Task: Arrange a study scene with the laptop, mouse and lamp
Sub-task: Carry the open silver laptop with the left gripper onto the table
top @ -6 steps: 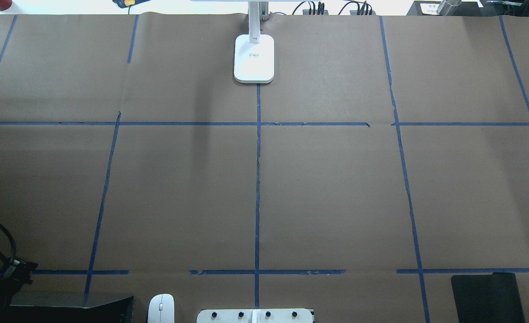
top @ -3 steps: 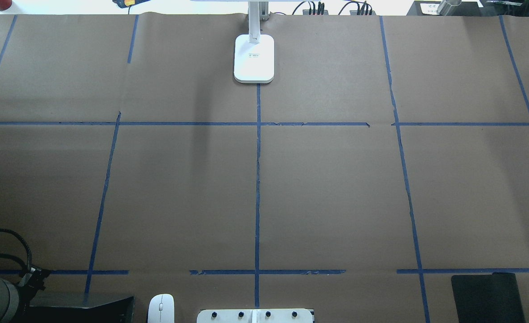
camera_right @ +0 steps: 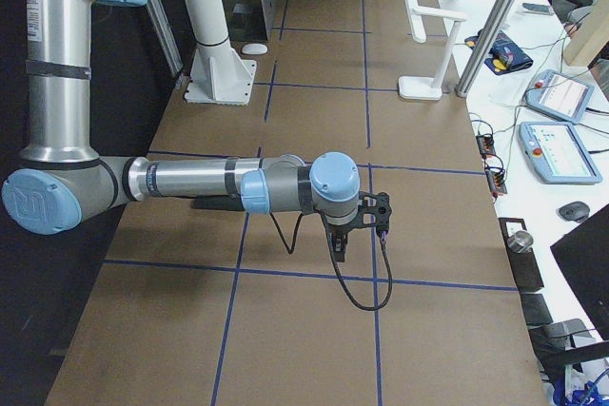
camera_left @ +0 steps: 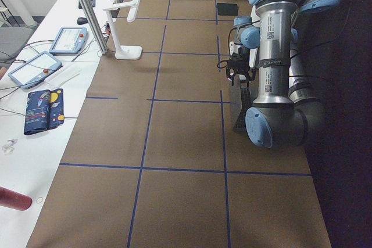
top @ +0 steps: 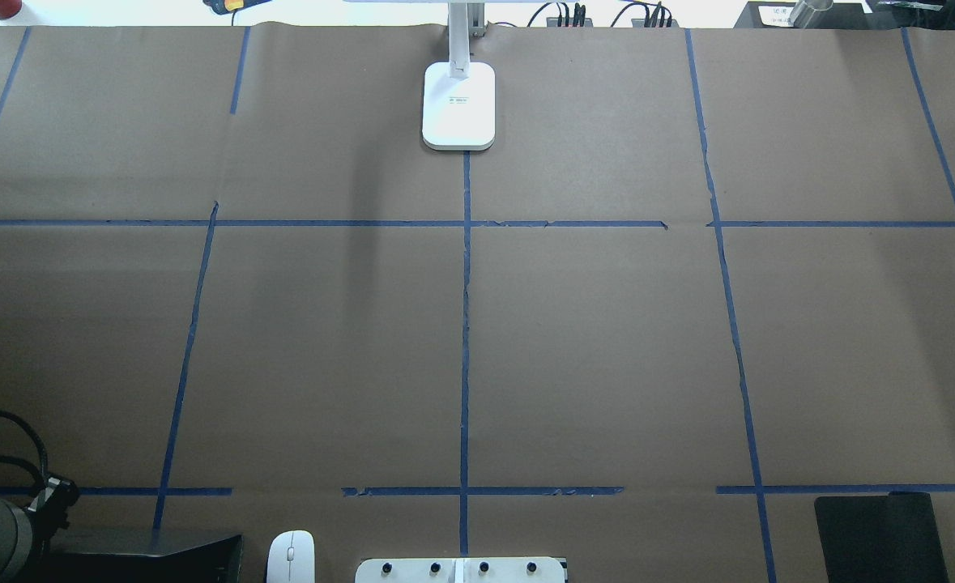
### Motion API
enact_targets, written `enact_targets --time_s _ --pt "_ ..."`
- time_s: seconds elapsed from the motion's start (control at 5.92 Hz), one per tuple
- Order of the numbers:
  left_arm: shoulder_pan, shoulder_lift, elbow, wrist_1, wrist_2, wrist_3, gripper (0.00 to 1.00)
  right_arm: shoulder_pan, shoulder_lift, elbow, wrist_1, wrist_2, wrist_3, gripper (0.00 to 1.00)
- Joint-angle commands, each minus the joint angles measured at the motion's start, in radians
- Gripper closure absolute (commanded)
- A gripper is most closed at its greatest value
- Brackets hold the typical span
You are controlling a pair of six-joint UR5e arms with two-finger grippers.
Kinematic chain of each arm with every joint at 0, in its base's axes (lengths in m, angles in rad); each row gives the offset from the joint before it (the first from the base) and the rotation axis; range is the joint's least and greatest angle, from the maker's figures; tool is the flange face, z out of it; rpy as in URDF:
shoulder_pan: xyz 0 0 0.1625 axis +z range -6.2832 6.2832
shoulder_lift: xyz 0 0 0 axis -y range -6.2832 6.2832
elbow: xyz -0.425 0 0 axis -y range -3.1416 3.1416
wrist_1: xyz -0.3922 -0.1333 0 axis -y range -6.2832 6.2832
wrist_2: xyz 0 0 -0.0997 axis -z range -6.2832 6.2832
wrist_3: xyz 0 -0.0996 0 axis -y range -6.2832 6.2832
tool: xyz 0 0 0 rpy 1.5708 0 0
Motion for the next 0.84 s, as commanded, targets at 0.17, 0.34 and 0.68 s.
enact_targets --time_s 0.17,0.34,0.68 --pt "-0.091 -0.001 -0.007 0.038 -0.001 0.013 1.00 0.000 0.000 -0.001 0.000 0.002 0.000 0.00" --pt "-0.109 -0.004 -0.007 0.038 -0.001 0.013 1.00 0.000 0.000 -0.001 0.000 0.002 0.000 0.00" --pt "-0.185 -0.009 -0.008 0.038 -0.001 0.015 1.00 0.000 0.000 -0.001 0.000 0.002 0.002 0.00"
